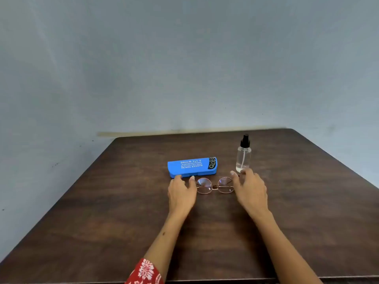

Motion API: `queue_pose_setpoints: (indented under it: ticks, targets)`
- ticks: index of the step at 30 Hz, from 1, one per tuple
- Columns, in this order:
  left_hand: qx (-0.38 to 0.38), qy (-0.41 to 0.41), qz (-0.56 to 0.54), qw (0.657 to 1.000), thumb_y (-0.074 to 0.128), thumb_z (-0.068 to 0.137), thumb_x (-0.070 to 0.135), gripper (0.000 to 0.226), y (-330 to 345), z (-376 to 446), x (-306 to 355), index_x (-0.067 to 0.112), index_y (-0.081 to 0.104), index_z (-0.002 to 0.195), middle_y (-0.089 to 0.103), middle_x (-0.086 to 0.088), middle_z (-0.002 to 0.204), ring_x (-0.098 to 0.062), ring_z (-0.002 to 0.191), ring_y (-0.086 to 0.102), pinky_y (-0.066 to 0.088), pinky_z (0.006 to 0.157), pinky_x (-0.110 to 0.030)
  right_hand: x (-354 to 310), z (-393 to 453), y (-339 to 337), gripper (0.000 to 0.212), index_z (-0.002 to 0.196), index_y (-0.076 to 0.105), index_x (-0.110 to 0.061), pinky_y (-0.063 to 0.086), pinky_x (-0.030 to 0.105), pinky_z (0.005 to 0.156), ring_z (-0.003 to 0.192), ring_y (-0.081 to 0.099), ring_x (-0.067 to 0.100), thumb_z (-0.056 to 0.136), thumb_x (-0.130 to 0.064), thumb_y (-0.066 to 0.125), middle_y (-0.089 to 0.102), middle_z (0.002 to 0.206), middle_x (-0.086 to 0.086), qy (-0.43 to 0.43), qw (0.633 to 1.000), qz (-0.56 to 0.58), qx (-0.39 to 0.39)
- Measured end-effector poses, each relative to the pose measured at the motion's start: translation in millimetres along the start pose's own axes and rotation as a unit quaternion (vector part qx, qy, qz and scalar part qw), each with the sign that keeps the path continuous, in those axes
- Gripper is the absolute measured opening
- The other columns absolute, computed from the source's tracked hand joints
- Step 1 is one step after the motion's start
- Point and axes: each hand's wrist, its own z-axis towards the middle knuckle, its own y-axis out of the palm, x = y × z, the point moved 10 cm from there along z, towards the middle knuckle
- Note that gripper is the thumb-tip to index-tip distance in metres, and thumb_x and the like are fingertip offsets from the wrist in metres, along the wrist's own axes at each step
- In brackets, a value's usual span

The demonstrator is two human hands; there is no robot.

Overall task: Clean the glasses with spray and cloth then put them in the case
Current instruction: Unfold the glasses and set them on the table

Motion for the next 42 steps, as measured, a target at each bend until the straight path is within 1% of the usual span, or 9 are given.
queue_pose_setpoints:
  ticks: [3,7,10,19,25,28,33,36,42]
  targets:
    - [-0.003,-0.044,-0.051,0.998,0.053,0.092,0.037,0.032,2.8,5.4,-9.9,0.008,0.064,0.098,0.069,-0.007,0.09,-0.025,0.099,0.063,0.047,0.09,-0.036,10.5,7.9,13.3,0.036,0.101,0.061,-0.015,0.043,0.034,0.079,0.093,0.062,0.031,0.091,-0.047,0.048,0.068,0.093,0.007,0.031,0.998,0.036,-0.05]
    - [-0.028,-0.091,-0.112,0.989,0.059,0.089,0.037,0.037,11.2,12.4,-15.3,0.017,0.06,0.058,0.067,-0.001,0.058,-0.021,0.067,0.069,0.054,0.085,-0.035,11.9,12.3,22.6,0.029,0.089,0.063,-0.016,0.053,0.035,0.078,0.063,0.067,0.023,0.09,-0.043,0.053,0.067,0.068,0.003,0.04,0.991,0.104,-0.076]
    - [-0.042,-0.132,-0.161,0.977,0.067,0.085,0.032,0.025,17.4,15.4,-24.5,0.017,0.063,0.065,0.067,0.001,0.06,-0.013,0.049,0.066,0.058,0.08,-0.035,13.2,12.3,22.7,0.027,0.081,0.063,-0.015,0.052,0.028,0.075,0.046,0.065,0.013,0.09,-0.039,0.054,0.066,0.059,0.0,0.037,0.989,0.129,-0.06]
    - [-0.018,-0.111,-0.25,0.962,0.073,0.08,0.022,0.014,19.6,9.0,-28.1,0.012,0.065,0.077,0.069,-0.004,0.078,-0.013,0.063,0.07,0.058,0.074,-0.03,12.0,-2.5,14.8,0.018,0.074,0.06,-0.016,0.048,0.029,0.07,0.06,0.063,0.017,0.087,-0.028,0.059,0.066,0.064,-0.001,0.01,0.986,0.164,0.012]
    - [-0.028,-0.03,-0.231,0.972,0.073,0.079,0.01,0.007,14.6,0.1,-19.7,0.015,0.072,0.084,0.072,-0.004,0.079,-0.016,0.075,0.07,0.057,0.081,-0.037,8.8,-8.8,6.5,0.011,0.069,0.06,-0.019,0.036,-0.001,0.064,0.065,0.058,-0.004,0.079,-0.017,0.063,0.063,0.065,-0.013,-0.011,0.988,0.153,0.031]
    - [-0.025,0.012,-0.177,0.984,0.073,0.078,0.011,0.014,11.4,-2.5,-13.3,0.023,0.071,0.083,0.072,0.003,0.083,-0.012,0.08,0.068,0.056,0.08,-0.03,7.7,-10.3,8.0,0.01,0.069,0.06,-0.021,0.039,0.003,0.062,0.074,0.06,0.001,0.077,-0.015,0.064,0.064,0.069,-0.012,-0.021,0.989,0.147,0.021]
    - [-0.006,0.083,-0.105,0.991,0.073,0.078,0.01,0.015,9.3,-8.8,0.2,0.016,0.074,0.092,0.071,0.005,0.089,0.0,0.079,0.062,0.044,0.07,-0.001,3.8,-12.1,11.3,0.014,0.091,0.061,-0.016,0.048,0.017,0.07,0.078,0.062,0.009,0.079,-0.009,0.06,0.065,0.084,-0.003,-0.046,0.989,0.139,0.009]
    - [-0.001,0.118,-0.074,0.99,0.072,0.078,0.008,0.016,9.0,-11.7,7.7,0.013,0.074,0.094,0.068,0.004,0.089,0.001,0.077,0.058,0.04,0.07,0.001,-5.5,-14.2,12.3,0.022,0.103,0.063,-0.012,0.051,0.029,0.075,0.077,0.061,0.015,0.083,-0.007,0.057,0.062,0.093,0.003,-0.089,0.992,0.087,0.001]
    - [0.011,0.176,-0.03,0.984,0.07,0.078,0.004,0.013,9.9,-15.7,20.3,0.01,0.073,0.089,0.066,-0.002,0.086,-0.007,0.077,0.057,0.038,0.069,-0.003,-13.7,-18.1,19.5,0.024,0.108,0.066,-0.017,0.043,0.027,0.069,0.083,0.056,0.019,0.084,-0.017,0.059,0.057,0.101,0.004,-0.114,0.993,0.028,-0.021]
